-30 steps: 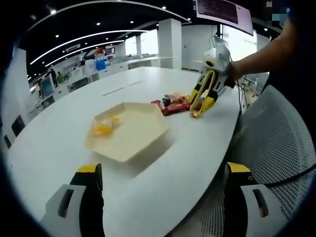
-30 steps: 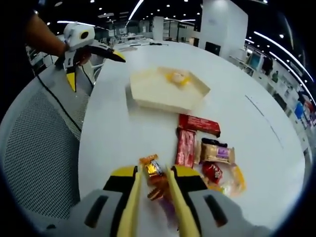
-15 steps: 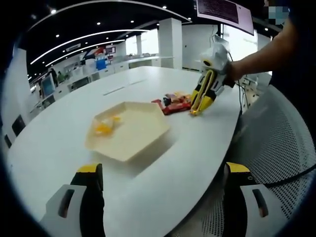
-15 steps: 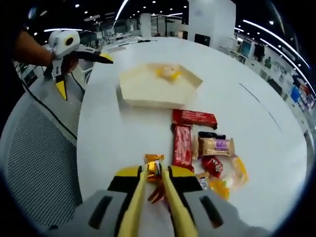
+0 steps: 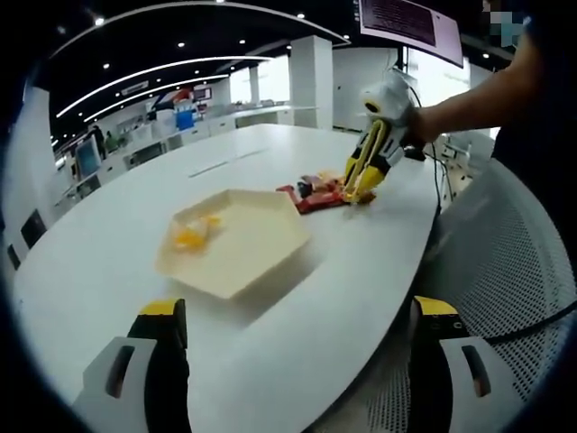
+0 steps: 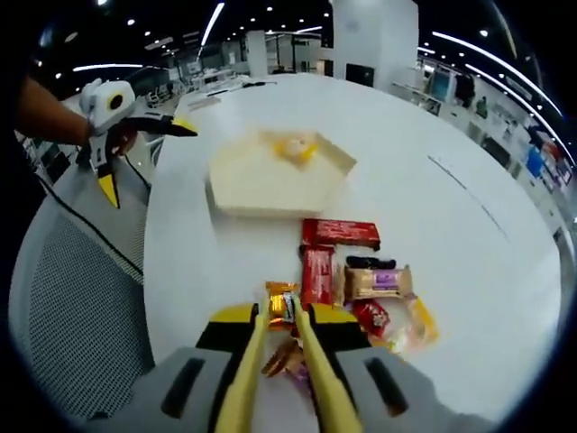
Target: Place the target food into the container with the food tongs after gripping and lifting it, then release it inside without dropping or visibly crushing the food.
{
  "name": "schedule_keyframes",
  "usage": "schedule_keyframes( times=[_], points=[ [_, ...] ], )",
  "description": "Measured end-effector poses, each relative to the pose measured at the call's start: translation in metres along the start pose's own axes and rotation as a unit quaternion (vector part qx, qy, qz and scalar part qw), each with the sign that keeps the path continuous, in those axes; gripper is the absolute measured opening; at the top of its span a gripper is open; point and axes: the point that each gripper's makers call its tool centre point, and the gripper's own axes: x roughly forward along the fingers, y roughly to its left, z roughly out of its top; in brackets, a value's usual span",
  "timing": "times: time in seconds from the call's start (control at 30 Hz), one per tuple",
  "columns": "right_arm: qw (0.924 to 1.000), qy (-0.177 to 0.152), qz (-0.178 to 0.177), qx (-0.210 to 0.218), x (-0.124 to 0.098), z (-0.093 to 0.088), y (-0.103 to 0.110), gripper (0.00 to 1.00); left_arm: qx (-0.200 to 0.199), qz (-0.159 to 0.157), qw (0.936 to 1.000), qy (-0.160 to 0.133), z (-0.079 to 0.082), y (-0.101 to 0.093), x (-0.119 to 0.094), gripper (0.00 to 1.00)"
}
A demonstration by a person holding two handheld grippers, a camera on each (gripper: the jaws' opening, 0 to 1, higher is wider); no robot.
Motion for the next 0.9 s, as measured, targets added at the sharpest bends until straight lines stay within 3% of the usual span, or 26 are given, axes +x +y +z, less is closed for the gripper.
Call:
schedule_keyframes(
  times=[0.43,0.7,0.9],
  points=[
    [0.9998,0.010,-0.007,-0.015,-0.019,0.023,-0.015,0.21,0.002,0.003,0.9998,-0.018,0.007,0.001,-0.002,1.00],
    [0.9993,-0.003,-0.012,-0.035,-0.041,0.059,-0.029,0.21,-0.002,0.007,0.9997,-0.024,0.009,0.002,-0.003,1.00],
    [0.9989,-0.004,-0.012,-0.044,-0.046,0.074,-0.037,0.21,-0.008,0.006,0.9997,-0.021,0.008,0.003,-0.003,1.00]
  ],
)
